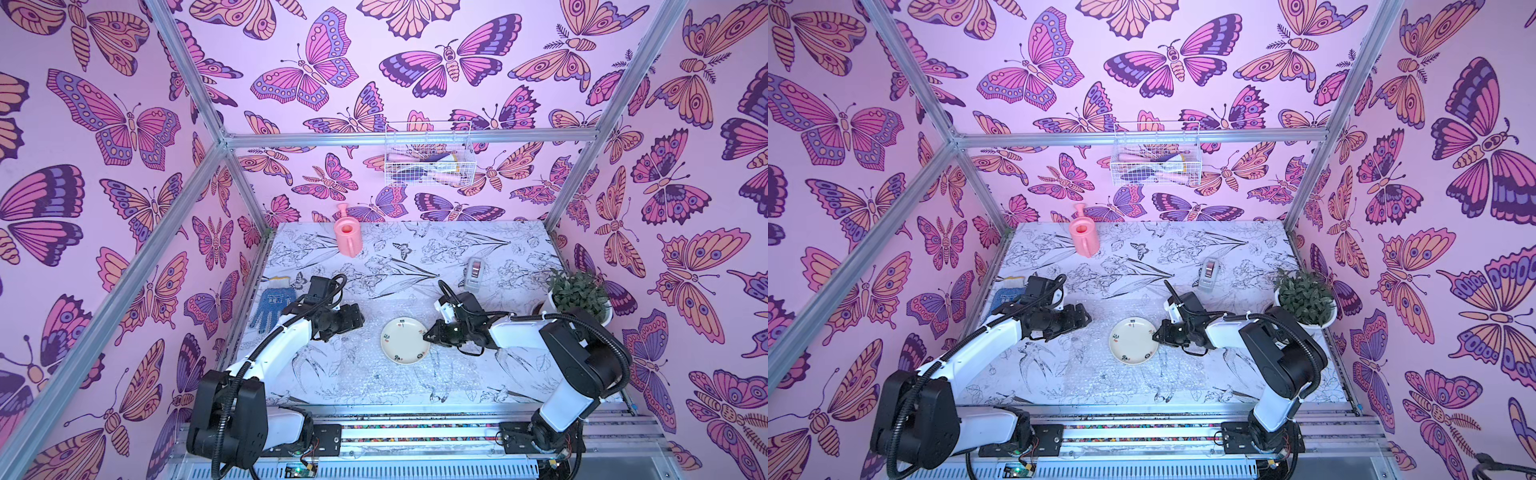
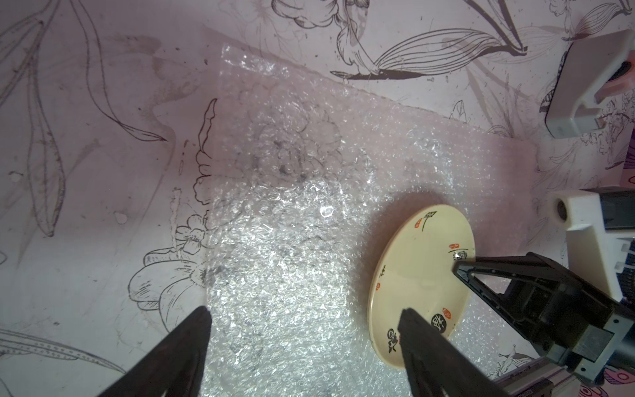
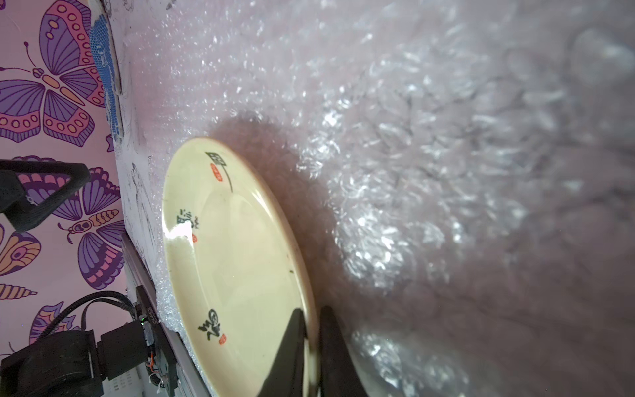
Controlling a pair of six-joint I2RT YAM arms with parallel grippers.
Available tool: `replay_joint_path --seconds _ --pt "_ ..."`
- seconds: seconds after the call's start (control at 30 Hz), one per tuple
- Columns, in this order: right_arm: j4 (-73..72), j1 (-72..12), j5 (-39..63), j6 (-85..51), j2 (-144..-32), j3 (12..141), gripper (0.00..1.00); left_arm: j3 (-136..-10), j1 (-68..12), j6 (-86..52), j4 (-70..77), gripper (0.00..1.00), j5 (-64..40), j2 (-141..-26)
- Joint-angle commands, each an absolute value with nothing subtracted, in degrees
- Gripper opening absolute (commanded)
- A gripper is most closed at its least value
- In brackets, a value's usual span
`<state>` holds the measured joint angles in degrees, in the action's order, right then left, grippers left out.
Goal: Wrap dinner plates in bubble wrap
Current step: Place the plate on the bubble wrap.
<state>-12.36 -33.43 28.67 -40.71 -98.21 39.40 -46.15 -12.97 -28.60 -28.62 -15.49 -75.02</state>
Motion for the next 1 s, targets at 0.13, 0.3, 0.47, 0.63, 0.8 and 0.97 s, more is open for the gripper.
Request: replay_joint_path --seconds 0.13,0.3,0.47,0.63,0.8,0.97 --pt "-5.4 -33.8 23.5 -39.2 -94.5 39.6 0.45 -47.0 -12.6 -28.5 -30.0 0.87 -16.4 -75.1" --pt "8.0 -33.8 15.6 -33.7 -84.4 42.1 0.58 -48.2 -12.8 -27.8 -30.8 0.86 -17.3 -75.9" --pt "17.0 -34.0 16.1 -23.4 -77.1 44.5 0.63 -49.9 -13.3 -27.9 -30.7 0.86 -18.2 -78.0" --pt "22.0 -37.8 22.4 -5.5 -75.2 45.7 0.60 -51.3 -13.8 -27.5 -30.6 0.86 -19.6 -80.2" --pt "18.2 -49.4 17.1 5.2 -73.9 44.7 0.61 -52.7 -14.7 -26.5 -30.9 0.85 -22.1 -81.5" --pt "22.8 -60.3 10.2 15.2 -77.2 44.9 0.59 -52.6 -14.6 -26.8 -30.8 0.85 -21.7 -81.0"
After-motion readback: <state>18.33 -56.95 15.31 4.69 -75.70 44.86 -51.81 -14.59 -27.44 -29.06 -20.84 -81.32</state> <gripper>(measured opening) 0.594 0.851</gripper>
